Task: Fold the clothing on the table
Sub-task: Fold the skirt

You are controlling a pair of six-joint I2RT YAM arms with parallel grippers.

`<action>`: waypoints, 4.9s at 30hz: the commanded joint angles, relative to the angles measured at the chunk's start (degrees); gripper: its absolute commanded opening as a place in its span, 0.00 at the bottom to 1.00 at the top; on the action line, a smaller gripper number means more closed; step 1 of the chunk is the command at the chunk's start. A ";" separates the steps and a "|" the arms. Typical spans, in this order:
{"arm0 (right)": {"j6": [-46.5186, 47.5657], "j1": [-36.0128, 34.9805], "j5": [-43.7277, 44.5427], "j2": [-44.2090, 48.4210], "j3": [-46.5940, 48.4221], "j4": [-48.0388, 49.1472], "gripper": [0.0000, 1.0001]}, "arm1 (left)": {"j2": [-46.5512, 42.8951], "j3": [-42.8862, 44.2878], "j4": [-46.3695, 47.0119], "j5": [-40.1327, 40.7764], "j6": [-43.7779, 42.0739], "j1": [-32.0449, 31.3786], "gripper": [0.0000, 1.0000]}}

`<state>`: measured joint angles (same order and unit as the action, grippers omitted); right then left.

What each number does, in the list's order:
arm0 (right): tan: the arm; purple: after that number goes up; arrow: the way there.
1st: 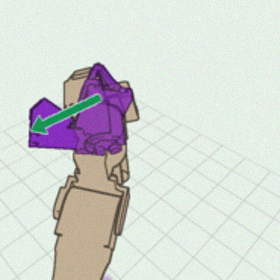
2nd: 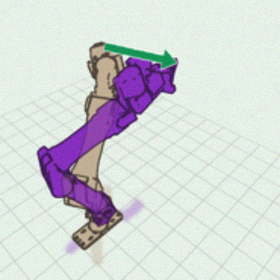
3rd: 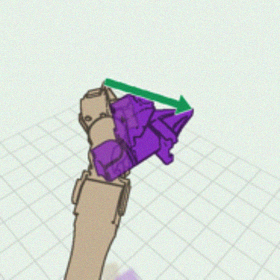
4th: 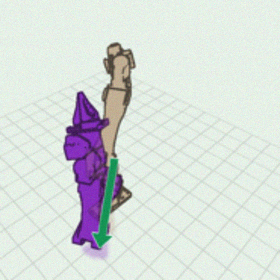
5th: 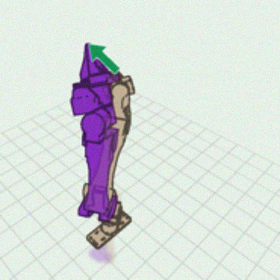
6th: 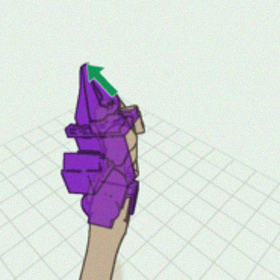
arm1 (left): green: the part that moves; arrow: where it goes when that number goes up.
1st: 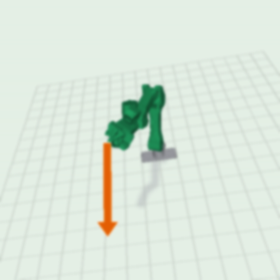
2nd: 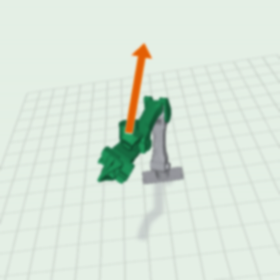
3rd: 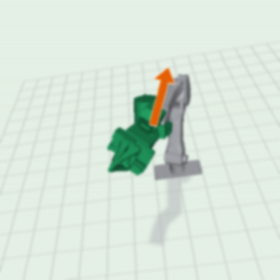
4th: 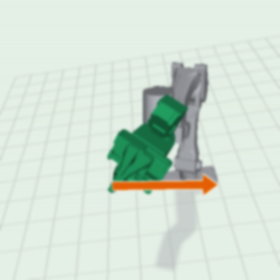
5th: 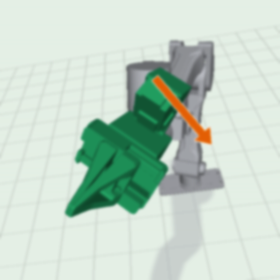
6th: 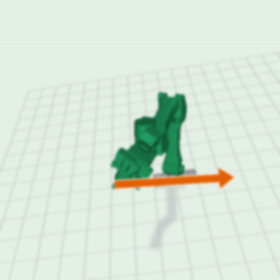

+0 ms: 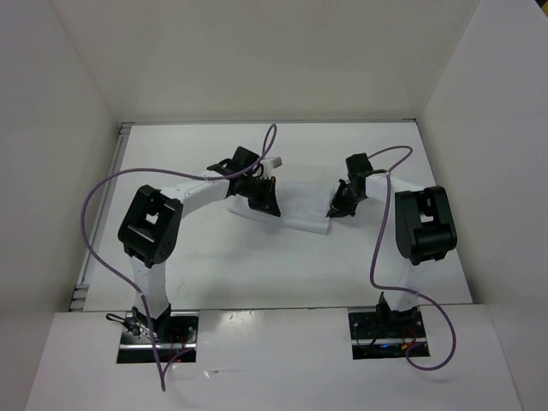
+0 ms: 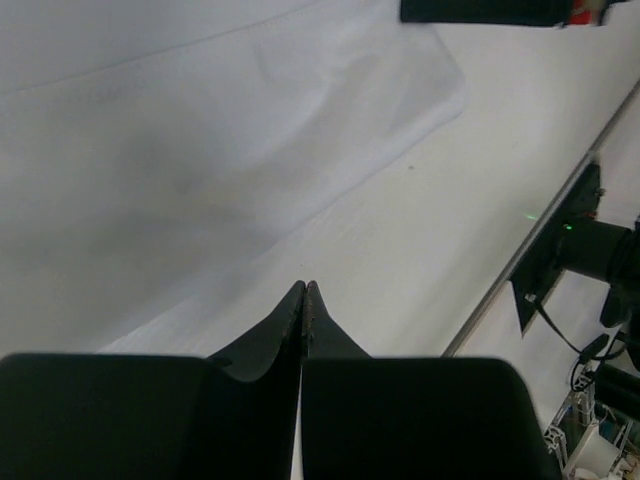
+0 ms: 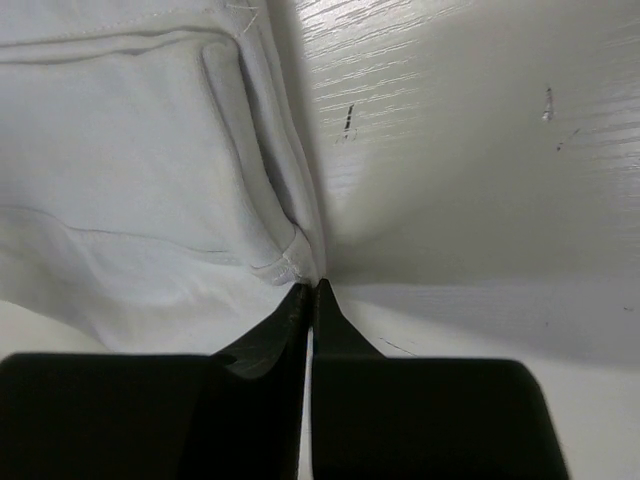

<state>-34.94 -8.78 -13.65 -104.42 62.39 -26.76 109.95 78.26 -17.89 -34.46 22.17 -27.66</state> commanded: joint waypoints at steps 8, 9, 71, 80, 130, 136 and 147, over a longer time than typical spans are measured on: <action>0.75 -0.28 2.58 4.40 1.51 -2.06 0.00 | 8.43 5.23 -0.74 8.62 -0.47 -2.75 0.00; 0.75 -0.28 2.58 4.40 1.51 -2.06 0.00 | 9.22 5.24 -0.13 8.62 -0.46 -3.27 0.00; -0.92 -11.08 -16.06 1.68 21.19 -1.98 0.00 | 5.89 -4.07 5.93 11.88 8.05 6.21 0.00; -1.45 -16.36 -16.67 -6.84 27.25 -0.83 0.00 | 3.70 -5.22 4.80 12.40 8.06 6.21 0.00; -6.54 -15.13 -12.37 7.56 19.19 3.74 0.00 | -9.50 5.04 2.15 -2.45 4.28 7.45 0.09; -7.60 -15.91 -15.53 7.04 12.76 6.10 0.00 | 2.10 10.42 2.68 -5.27 4.98 7.45 0.04; -10.41 -19.87 -20.19 -3.68 16.79 10.06 0.00 | 13.01 4.81 5.32 0.88 4.37 8.06 0.01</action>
<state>-44.25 -26.39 -31.94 -106.10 76.09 -20.14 123.83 85.08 -14.57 -34.52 27.44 -19.99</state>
